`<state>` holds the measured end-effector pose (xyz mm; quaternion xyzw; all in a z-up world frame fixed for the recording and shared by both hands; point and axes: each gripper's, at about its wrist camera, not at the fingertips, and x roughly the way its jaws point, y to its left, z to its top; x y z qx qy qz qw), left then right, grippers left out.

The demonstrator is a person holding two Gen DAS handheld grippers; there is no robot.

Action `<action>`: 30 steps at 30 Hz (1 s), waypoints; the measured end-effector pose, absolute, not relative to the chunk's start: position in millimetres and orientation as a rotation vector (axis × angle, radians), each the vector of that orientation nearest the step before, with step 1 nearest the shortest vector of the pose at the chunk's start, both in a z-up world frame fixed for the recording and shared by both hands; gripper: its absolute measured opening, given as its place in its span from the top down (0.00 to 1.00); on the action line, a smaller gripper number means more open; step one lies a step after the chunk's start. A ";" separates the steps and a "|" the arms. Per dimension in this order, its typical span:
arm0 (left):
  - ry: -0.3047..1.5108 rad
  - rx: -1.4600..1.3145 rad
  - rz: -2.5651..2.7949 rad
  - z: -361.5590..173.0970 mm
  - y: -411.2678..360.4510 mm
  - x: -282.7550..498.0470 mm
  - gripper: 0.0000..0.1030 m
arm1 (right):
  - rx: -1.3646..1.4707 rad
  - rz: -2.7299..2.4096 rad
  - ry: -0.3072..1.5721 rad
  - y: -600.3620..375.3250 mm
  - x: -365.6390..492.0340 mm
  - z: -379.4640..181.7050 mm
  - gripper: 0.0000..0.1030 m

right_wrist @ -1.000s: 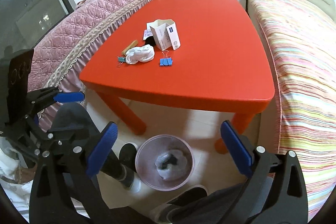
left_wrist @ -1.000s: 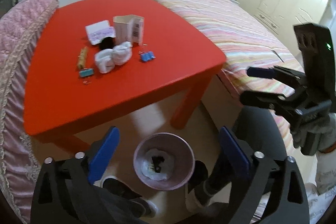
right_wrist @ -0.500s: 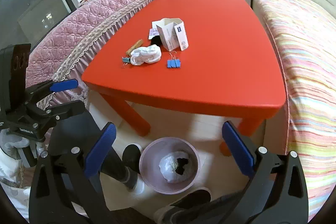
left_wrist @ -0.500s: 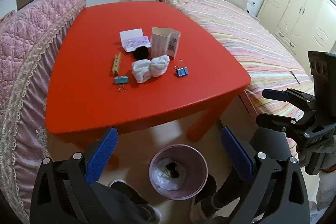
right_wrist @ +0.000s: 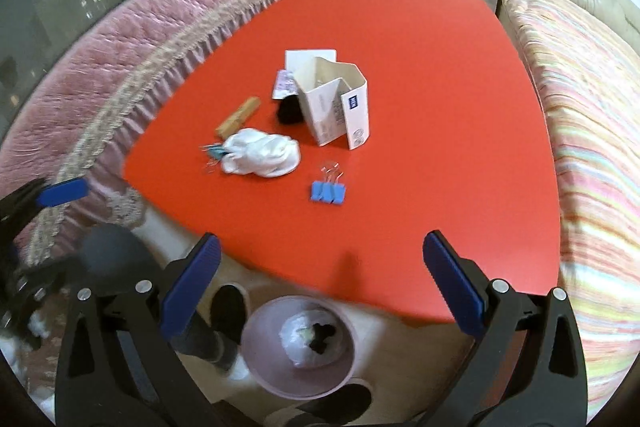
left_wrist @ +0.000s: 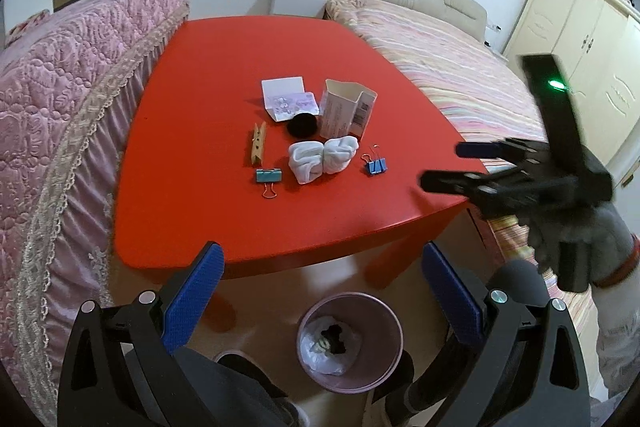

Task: Collect trash
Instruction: 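Grasp the blue binder clips with the right gripper, then grasp the white socks with the left gripper while the right holds the clips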

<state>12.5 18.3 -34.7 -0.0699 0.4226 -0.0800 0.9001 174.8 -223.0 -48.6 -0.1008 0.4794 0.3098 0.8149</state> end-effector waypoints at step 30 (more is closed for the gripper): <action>0.900 -0.207 -0.154 -46.5 31.6 14.7 0.08 | -0.284 0.615 1.092 -180.5 209.9 -91.0 0.75</action>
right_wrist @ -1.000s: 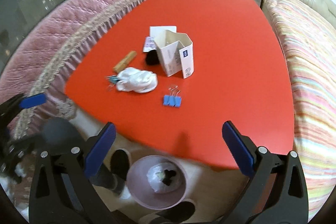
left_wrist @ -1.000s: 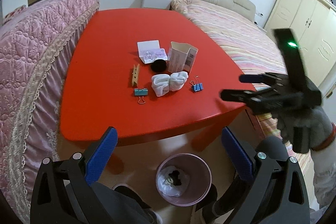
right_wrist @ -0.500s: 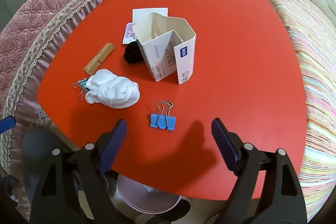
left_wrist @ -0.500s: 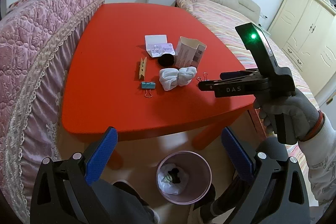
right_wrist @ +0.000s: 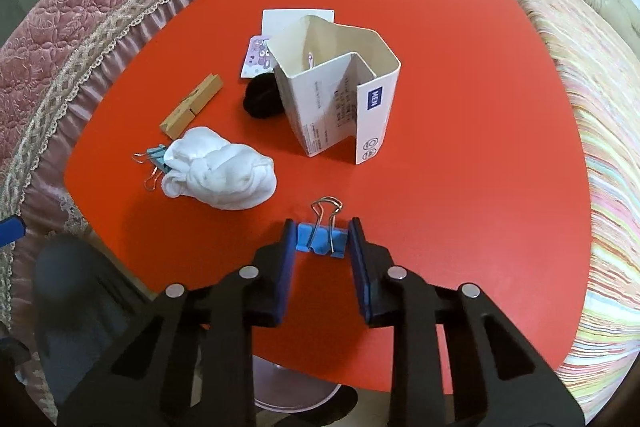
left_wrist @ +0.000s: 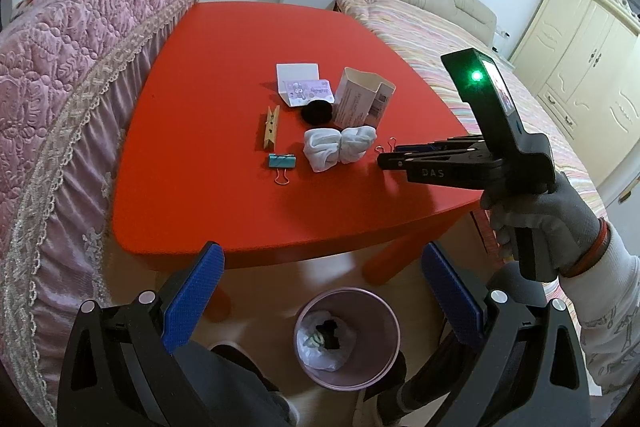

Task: Collect trash
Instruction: 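Grasp the white socks with the left gripper while the right holds the clips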

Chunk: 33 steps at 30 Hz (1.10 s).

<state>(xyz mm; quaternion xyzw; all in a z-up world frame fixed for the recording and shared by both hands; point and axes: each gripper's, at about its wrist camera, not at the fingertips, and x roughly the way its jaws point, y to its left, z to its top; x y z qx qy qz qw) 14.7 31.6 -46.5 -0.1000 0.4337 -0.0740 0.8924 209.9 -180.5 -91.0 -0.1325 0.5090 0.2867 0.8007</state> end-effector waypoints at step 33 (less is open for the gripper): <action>1.154 0.110 -0.242 -68.4 -24.1 177.2 0.08 | -0.080 0.629 1.043 -270.5 159.0 -53.7 0.75</action>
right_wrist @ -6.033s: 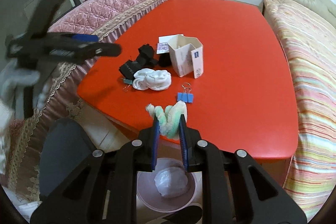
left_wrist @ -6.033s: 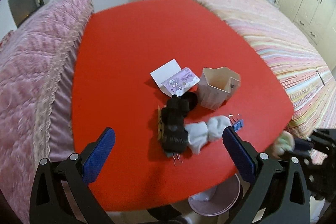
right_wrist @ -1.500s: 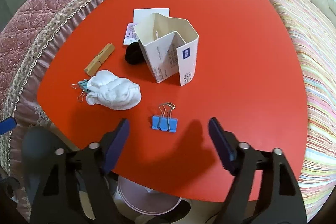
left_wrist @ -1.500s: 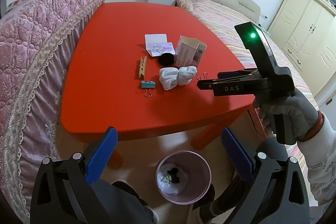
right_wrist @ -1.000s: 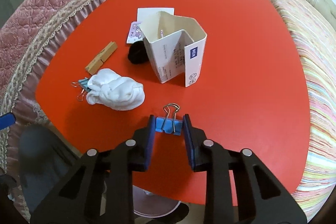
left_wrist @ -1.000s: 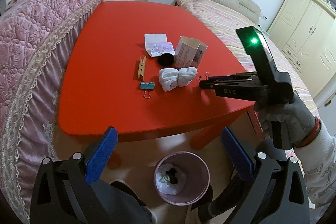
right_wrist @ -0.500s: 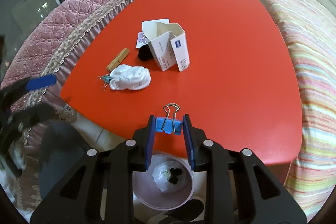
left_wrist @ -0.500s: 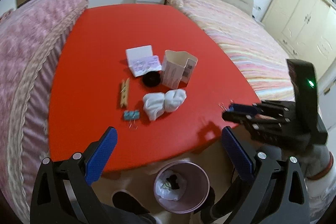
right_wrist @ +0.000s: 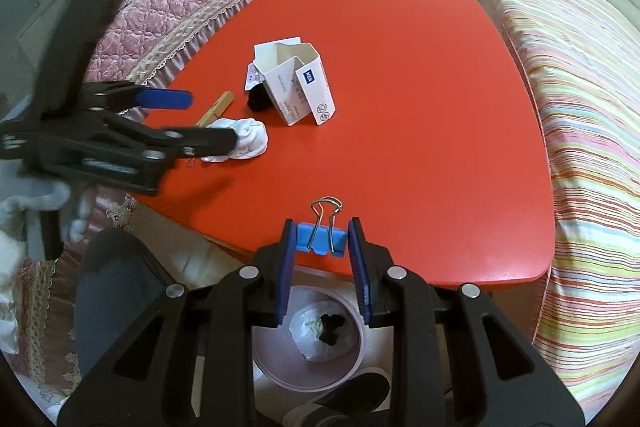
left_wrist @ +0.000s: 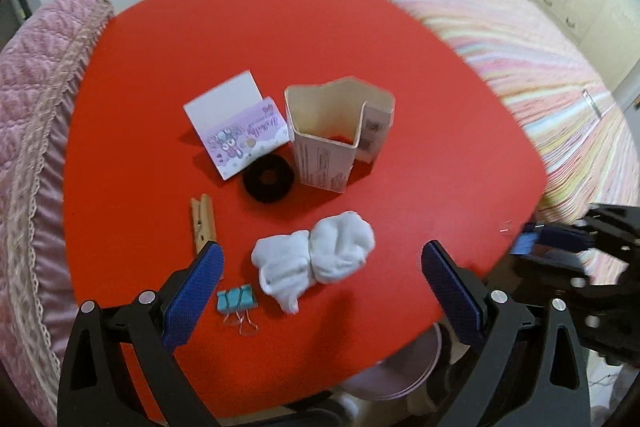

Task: Collect trash
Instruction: 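Grasp the white socks with the left gripper while the right holds the clips, then drop the binder clips into the pink bin with the right gripper while the left carries the socks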

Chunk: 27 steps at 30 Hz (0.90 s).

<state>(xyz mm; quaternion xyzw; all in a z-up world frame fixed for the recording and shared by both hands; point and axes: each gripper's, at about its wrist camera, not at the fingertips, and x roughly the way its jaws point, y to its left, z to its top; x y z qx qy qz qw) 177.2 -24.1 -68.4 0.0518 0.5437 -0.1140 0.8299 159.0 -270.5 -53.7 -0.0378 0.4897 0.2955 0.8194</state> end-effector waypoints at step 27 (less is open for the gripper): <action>0.964 0.115 -0.245 -31.1 -38.5 119.7 0.58 | -0.110 0.665 1.010 -268.1 141.0 -42.8 0.75</action>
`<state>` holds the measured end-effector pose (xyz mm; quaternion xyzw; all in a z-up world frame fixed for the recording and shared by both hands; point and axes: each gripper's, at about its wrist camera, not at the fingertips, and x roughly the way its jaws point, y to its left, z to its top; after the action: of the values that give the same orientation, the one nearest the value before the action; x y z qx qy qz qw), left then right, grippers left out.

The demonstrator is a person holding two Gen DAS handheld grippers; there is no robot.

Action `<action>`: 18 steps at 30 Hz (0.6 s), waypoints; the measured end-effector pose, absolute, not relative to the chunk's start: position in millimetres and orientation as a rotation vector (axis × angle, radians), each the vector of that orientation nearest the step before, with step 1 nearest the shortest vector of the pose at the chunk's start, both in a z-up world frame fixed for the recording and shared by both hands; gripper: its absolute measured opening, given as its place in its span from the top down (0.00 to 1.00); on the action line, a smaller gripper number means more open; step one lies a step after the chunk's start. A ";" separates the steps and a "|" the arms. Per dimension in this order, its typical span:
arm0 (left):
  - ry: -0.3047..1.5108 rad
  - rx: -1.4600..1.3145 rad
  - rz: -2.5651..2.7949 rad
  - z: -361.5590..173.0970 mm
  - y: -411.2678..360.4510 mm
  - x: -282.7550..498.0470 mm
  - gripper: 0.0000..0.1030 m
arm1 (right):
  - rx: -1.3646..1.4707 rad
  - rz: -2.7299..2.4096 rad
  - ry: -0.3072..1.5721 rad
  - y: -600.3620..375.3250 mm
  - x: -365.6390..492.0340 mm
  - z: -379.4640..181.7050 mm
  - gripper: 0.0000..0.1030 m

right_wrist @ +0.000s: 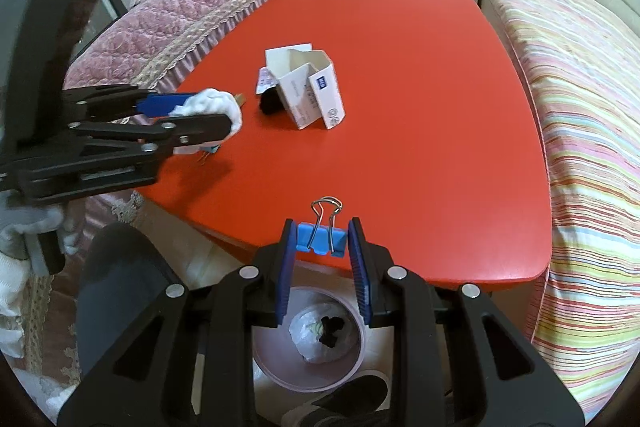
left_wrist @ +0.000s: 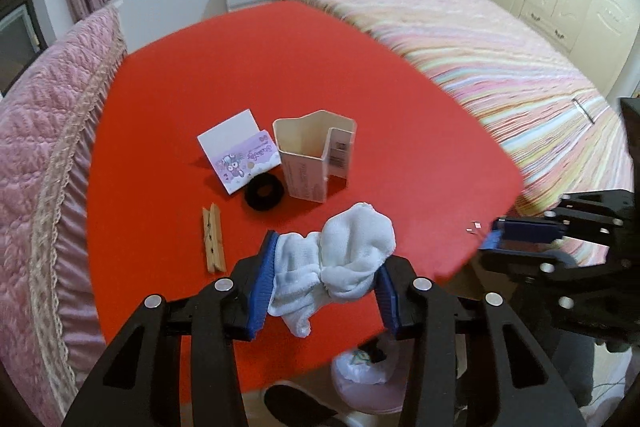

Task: Collect trash
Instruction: 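Drop the binder clips into the pink bin with the right gripper while the left carries the socks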

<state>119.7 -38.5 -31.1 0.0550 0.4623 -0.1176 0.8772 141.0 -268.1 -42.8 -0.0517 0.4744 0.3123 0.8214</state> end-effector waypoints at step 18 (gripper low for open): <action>0.953 -0.012 -0.259 -45.7 -21.6 21.2 0.58 | -0.180 0.795 1.060 -262.5 71.1 -61.1 0.74</action>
<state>21.2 -21.6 -45.7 -0.0059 0.4575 -0.1241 0.8805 71.1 -262.5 -61.1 -0.0835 0.4913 0.3687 0.7847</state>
